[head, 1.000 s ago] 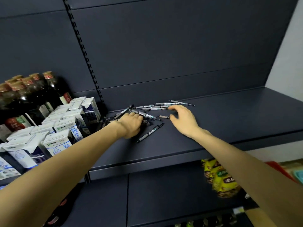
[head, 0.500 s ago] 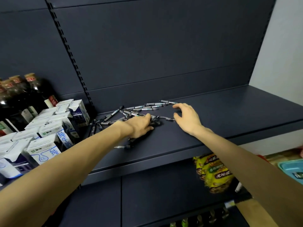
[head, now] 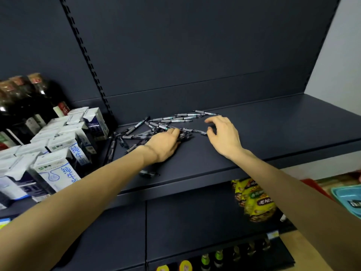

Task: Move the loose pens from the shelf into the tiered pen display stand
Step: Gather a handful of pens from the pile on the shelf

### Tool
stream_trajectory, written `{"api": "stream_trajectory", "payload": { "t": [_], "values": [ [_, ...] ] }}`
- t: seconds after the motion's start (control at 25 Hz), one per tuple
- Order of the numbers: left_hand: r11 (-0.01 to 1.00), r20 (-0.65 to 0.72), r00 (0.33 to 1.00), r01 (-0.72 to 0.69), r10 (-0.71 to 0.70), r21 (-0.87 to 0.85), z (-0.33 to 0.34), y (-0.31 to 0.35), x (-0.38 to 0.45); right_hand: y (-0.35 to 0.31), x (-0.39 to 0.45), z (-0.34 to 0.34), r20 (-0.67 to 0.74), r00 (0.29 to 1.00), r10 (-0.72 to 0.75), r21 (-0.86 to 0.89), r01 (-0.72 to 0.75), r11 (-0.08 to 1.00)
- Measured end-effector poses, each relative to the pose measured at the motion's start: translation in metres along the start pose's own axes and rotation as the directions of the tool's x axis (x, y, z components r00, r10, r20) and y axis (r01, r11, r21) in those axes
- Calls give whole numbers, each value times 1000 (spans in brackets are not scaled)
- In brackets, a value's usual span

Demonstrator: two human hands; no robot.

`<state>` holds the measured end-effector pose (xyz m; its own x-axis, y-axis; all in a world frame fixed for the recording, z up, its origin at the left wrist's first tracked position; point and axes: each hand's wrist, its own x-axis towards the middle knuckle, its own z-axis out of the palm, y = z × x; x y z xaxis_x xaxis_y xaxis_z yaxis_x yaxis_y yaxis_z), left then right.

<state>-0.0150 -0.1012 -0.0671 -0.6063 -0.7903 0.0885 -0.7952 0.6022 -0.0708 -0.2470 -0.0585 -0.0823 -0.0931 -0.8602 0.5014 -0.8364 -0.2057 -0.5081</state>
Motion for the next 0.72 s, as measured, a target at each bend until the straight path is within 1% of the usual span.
{"api": "stream_trajectory", "payload": {
  "t": [0.08, 0.2, 0.28, 0.4, 0.48, 0.56, 0.64, 0.72],
  "values": [
    [999, -70, 997, -35, 35, 9, 2, -2, -4, -1, 0, 3, 21, 1000, -23, -7, 23, 1000],
    [999, -108, 993, -44, 44, -2, -4, -7, 0, 0, 5, 4, -12, 1000, 13, 13, -13, 1000],
    [997, -156, 986, -61, 54, -45, -11, -15, 3, 0, 9, 4, -8, 999, 34, -2, -34, 999],
    [988, -267, 960, -115, 84, -104, -23, -28, 3, -2, 14, 2, 133, 989, 56, -119, -40, 992],
    [986, -346, 937, -94, 40, -139, -36, -36, -1, -5, 18, 3, 210, 975, 71, -163, -37, 986],
    [987, -397, 918, -50, -16, -156, -51, -45, -8, -8, 20, 5, 249, 966, 73, -169, -30, 985],
    [982, -424, 900, 21, -100, -187, -62, -56, -15, -16, 22, 6, 267, 962, 53, -151, -12, 988],
    [966, -405, 892, 112, -200, -232, -72, -70, -24, -28, 23, 10, 272, 962, 12, -118, 21, 993]
  ]
}}
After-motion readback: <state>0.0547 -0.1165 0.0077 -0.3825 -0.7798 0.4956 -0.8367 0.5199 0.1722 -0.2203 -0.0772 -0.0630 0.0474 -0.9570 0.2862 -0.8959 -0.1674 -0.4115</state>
